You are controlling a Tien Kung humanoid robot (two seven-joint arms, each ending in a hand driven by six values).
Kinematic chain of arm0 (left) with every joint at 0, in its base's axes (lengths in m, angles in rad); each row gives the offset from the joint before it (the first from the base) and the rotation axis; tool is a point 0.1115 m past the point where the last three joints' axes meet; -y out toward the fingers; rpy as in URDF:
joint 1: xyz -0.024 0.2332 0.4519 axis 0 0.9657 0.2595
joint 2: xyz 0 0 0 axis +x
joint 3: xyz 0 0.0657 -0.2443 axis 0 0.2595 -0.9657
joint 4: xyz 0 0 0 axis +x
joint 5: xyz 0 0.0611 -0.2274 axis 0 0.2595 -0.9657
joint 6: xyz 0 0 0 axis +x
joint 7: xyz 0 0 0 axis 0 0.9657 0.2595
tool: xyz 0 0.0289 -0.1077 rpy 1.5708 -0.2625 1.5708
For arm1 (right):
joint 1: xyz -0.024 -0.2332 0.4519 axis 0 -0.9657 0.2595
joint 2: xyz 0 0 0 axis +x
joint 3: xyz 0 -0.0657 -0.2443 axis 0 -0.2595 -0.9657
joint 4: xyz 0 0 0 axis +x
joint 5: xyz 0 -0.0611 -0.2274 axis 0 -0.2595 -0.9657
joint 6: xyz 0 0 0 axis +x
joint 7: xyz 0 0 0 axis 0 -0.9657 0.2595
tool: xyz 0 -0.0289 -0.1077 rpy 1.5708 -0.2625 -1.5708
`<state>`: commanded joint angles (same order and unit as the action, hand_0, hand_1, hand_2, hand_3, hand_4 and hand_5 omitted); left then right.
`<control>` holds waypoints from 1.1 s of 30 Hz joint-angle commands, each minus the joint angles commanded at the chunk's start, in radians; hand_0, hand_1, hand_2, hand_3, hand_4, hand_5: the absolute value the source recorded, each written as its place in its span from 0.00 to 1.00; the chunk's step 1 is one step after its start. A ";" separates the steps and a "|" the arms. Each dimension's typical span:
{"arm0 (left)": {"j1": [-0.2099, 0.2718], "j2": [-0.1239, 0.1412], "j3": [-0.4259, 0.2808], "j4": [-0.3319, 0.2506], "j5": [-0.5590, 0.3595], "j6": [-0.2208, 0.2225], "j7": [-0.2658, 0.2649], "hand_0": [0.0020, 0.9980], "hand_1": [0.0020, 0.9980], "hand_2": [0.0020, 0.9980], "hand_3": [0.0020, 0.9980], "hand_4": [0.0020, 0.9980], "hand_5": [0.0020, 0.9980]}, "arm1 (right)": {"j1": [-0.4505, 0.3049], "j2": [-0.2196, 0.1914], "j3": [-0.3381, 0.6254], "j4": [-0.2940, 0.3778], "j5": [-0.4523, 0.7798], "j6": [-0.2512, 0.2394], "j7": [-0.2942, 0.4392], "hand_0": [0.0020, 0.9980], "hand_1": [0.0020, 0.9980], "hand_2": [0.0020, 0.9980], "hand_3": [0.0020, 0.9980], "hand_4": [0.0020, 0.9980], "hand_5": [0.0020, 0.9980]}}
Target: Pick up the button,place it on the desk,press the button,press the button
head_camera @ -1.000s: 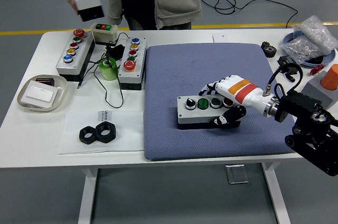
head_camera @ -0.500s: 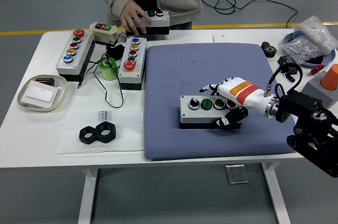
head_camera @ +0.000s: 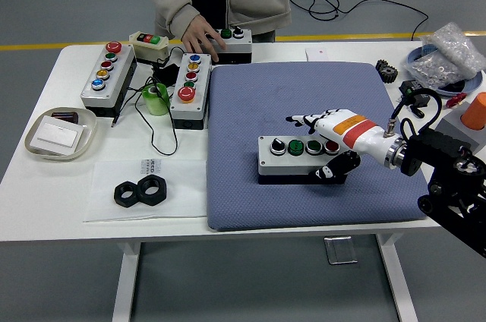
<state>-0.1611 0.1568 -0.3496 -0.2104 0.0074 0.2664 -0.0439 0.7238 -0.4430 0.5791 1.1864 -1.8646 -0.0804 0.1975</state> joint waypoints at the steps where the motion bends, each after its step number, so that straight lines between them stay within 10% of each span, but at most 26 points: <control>1: 0.001 0.000 0.000 0.000 0.000 0.000 0.000 0.74 0.83 0.84 0.81 0.59 1.00 | -0.013 -0.008 0.018 0.020 0.012 -0.005 -0.009 0.90 0.81 0.97 1.00 0.97 0.18; 8: 0.004 0.000 -0.001 0.001 0.003 -0.001 -0.001 0.74 0.83 0.84 0.81 0.59 1.00 | -0.130 -0.072 0.171 0.183 0.048 -0.117 -0.091 0.90 0.83 0.97 1.00 0.96 0.19; 9: 0.004 0.000 -0.001 0.001 0.003 -0.001 -0.001 0.74 0.83 0.84 0.81 0.59 1.00 | -0.147 -0.079 0.190 0.202 0.052 -0.136 -0.096 0.54 0.38 0.44 0.91 0.65 0.00; 14: 0.008 0.001 -0.005 0.001 0.010 -0.001 0.001 0.74 0.83 0.84 0.81 0.59 1.00 | -0.236 -0.122 0.262 0.274 0.089 -0.248 -0.089 0.54 0.38 0.44 0.91 0.65 0.00; 15: 0.010 0.001 -0.008 0.001 0.015 -0.001 0.002 0.74 0.82 0.84 0.81 0.59 1.00 | -0.260 -0.133 0.273 0.289 0.096 -0.269 -0.089 0.44 0.18 0.29 0.78 0.57 0.00; 16: 0.011 0.001 -0.010 0.001 0.018 -0.001 0.003 0.74 0.82 0.84 0.81 0.59 1.00 | -0.280 -0.140 0.279 0.299 0.097 -0.281 -0.090 0.44 0.18 0.29 0.78 0.57 0.00; 33: 0.015 0.001 -0.007 0.000 0.017 -0.001 0.004 0.74 0.82 0.84 0.81 0.59 1.00 | -0.349 -0.168 0.224 0.338 -0.024 -0.077 -0.154 0.37 0.11 0.23 0.76 0.48 0.00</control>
<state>-0.1465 0.1580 -0.3564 -0.2108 0.0241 0.2657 -0.0402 0.3750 -0.6109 0.8027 1.5240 -1.8890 -0.1576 0.0437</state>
